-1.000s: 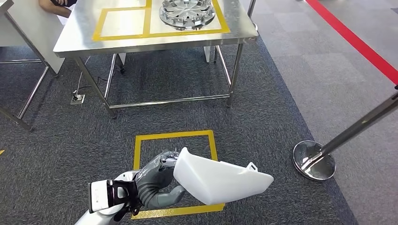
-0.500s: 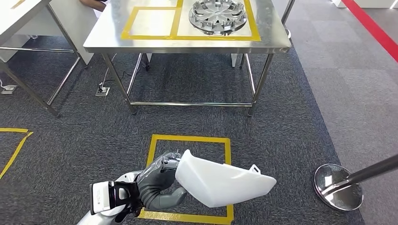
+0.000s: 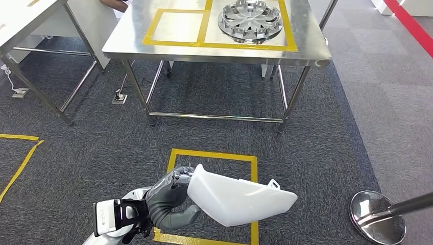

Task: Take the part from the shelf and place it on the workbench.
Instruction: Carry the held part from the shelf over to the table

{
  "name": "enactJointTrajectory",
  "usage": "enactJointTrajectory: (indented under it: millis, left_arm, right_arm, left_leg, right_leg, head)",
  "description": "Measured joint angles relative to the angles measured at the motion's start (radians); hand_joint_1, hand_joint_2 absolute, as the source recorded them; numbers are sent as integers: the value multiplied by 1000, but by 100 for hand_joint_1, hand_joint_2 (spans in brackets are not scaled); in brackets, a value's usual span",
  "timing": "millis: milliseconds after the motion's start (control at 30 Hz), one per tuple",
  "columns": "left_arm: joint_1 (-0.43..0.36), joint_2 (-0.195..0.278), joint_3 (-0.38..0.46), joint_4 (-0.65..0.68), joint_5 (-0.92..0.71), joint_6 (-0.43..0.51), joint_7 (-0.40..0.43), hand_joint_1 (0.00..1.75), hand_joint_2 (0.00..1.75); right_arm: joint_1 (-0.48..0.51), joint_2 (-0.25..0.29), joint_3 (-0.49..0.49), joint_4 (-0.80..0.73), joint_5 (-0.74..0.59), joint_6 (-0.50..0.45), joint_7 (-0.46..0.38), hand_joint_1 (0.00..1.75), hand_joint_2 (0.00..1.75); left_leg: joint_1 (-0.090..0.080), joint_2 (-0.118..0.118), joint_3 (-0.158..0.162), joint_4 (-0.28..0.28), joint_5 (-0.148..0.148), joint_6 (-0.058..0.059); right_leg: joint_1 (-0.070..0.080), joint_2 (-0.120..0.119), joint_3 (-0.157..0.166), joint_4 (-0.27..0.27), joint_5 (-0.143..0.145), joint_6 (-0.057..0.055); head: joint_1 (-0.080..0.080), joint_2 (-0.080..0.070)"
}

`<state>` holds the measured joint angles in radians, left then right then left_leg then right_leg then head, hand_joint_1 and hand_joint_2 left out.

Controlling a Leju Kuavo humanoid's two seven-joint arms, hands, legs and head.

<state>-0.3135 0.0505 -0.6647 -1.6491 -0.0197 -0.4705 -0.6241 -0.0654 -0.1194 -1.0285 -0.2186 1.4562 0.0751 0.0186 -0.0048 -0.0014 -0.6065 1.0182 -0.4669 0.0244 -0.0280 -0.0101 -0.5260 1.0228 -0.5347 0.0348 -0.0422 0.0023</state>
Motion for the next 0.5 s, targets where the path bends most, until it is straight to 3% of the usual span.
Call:
enactJointTrajectory:
  millis: [67,133,167,200,233,300,333,400,500]
  left_arm:
    - [-1,-1,0,-1,0,1,1,175,175]
    - [-1,-2,-1,-1,-1,1,1,175,175]
    - [0,-2,-1,-1,-2,1,1,175,175]
    - [0,-2,-2,-1,-2,1,2,175,175]
    - [1,-3,-2,-1,-2,2,2,175,175]
    - [1,-3,-3,-1,-2,2,2,175,175]
    - [0,-3,-3,-1,-2,2,2,175,175]
    - [-1,-3,-4,-1,-3,3,2,175,175]
    - [-2,-3,-4,-1,-4,4,3,175,175]
  right_arm:
    - [-2,-1,0,0,0,0,0,0,0]
    - [-2,-2,0,0,0,0,0,0,0]
    - [0,-2,0,0,0,0,0,0,0]
    - [1,-1,0,0,1,0,0,0,0]
    - [3,-1,0,0,1,0,0,0,0]
    - [4,-2,0,0,1,0,0,0,0]
    - [3,-2,0,0,1,-1,0,0,0]
    - [1,-2,0,0,2,-1,-1,0,0]
    - [0,-1,0,0,3,-1,-3,0,0]
  left_leg:
    - [6,0,17,-14,0,10]
    - [6,-1,25,-17,-7,18]
    - [6,-3,28,-16,-11,20]
    - [5,-6,32,-16,-15,20]
    - [6,-9,39,-16,-20,19]
    - [7,-14,55,-14,-34,11]
    - [5,-15,61,-12,-42,6]
    - [1,-16,65,-10,-53,-5]
    - [1,-15,69,-10,-63,-16]
  right_leg:
    - [1,1,-26,58,-27,7]
    - [2,3,-101,187,-70,10]
    - [2,4,-140,243,-81,11]
    - [1,5,-166,269,-74,12]
    - [1,5,-172,256,-48,12]
    - [-1,5,-133,136,35,11]
    - [-1,6,-106,73,62,10]
    - [1,9,-79,13,75,3]
    - [1,11,-70,11,64,-15]
  head:
    - [3,0]
    - [6,0]
    - [6,0]
    - [6,0]
    - [7,0]
    - [9,0]
    - [10,0]
    - [11,0]
    - [8,0]
